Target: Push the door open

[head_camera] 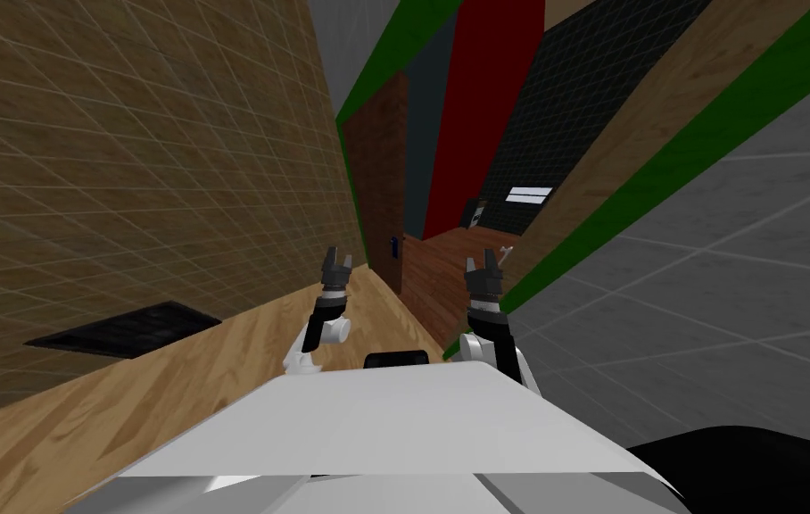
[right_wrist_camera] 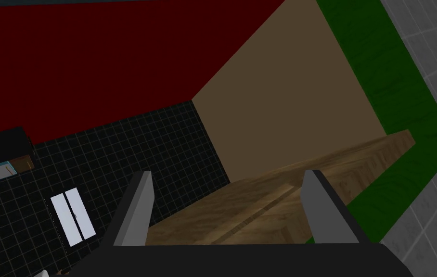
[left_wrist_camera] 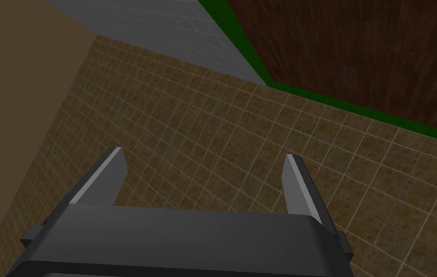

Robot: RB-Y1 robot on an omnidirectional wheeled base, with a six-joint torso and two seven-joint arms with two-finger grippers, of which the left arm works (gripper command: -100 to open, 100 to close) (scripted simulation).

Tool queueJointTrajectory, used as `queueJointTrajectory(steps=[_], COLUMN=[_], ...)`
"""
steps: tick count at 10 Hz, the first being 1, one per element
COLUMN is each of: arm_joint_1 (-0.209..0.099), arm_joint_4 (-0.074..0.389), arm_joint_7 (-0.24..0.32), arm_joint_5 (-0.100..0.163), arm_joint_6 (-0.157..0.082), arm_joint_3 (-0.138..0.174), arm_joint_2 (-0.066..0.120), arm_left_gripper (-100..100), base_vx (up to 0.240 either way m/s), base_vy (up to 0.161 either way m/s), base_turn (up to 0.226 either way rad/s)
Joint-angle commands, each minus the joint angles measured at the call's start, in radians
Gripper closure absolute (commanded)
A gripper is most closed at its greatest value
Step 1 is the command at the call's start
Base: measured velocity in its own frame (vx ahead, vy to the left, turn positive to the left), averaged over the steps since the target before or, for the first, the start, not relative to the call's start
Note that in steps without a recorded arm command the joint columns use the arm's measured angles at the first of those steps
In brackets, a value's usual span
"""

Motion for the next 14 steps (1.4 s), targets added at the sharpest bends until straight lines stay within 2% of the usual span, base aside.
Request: queueJointTrajectory(steps=[1, 9, 10, 13, 14], arm_joint_1=[-0.019, -0.149, -0.149, -0.200, -0.200], arm_joint_4=[0.038, 0.261, 0.262, 0.347, 0.350], arm_joint_7=[0.001, 0.012, 0.012, 0.016, 0.016], arm_joint_5=[0.015, 0.094, 0.094, 0.126, 0.126], arm_joint_6=[0.002, 0.011, 0.011, 0.014, 0.014], arm_joint_3=[-0.017, -0.088, -0.088, -0.116, -0.116], arm_joint_2=[0.008, 0.048, 0.048, 0.062, 0.062], arm_left_gripper=[-100, -100, -100, -100, -100], base_vx=[0.079, 0.074, 0.035, 0.042, 0.029], base_vy=[0.095, 0.113, 0.077, 0.087, 0.086], base_turn=[-0.120, -0.145, -0.045, -0.135, -0.043])
